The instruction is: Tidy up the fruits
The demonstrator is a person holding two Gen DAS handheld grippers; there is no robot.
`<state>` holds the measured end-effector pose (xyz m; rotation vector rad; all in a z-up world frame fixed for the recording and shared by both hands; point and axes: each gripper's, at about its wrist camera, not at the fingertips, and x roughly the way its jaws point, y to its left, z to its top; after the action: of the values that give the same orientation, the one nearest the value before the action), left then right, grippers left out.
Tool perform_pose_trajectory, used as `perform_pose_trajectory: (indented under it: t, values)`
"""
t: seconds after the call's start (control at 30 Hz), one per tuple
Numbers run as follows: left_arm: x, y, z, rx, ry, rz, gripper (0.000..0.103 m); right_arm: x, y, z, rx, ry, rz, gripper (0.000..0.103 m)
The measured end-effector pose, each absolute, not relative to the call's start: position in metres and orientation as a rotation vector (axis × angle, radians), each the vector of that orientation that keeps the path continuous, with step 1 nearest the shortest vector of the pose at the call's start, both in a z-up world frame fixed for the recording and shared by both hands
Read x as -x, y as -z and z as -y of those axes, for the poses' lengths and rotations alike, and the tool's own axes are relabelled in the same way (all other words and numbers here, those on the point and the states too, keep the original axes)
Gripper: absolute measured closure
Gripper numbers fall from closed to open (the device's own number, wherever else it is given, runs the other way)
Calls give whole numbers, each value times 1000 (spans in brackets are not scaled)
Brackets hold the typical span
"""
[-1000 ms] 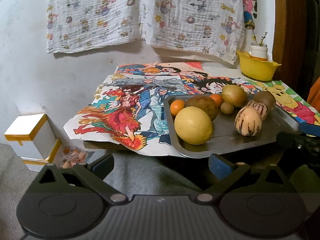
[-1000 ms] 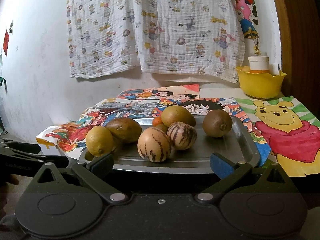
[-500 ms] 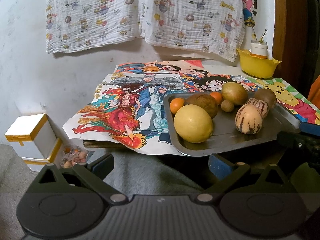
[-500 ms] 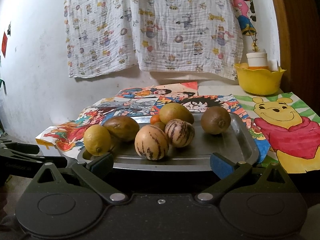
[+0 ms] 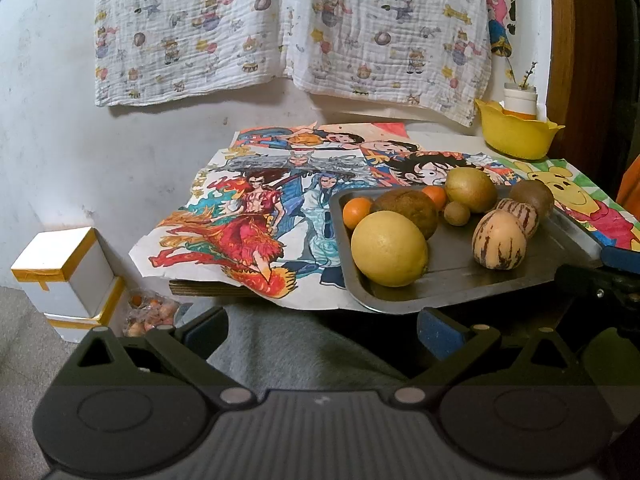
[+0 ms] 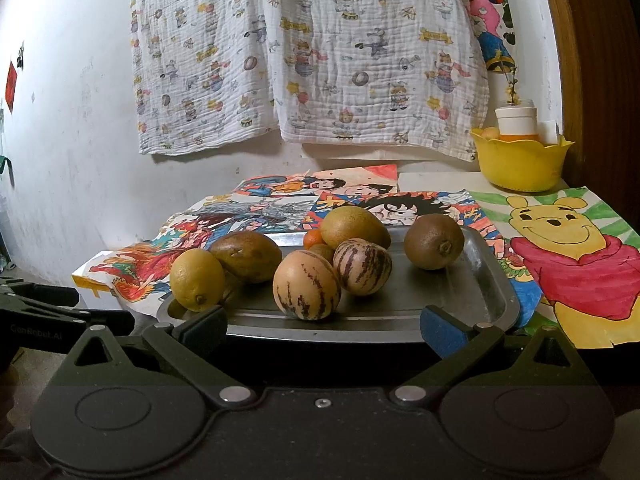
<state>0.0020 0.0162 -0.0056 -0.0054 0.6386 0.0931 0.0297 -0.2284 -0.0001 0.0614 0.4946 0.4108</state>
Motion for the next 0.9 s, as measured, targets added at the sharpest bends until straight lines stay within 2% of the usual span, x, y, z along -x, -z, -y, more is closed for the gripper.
perform_pose_trajectory:
  t: [0.9]
  values:
    - [2,4,-12,5,-65,-610,0,-29,0,227,-59,-409,-494,1]
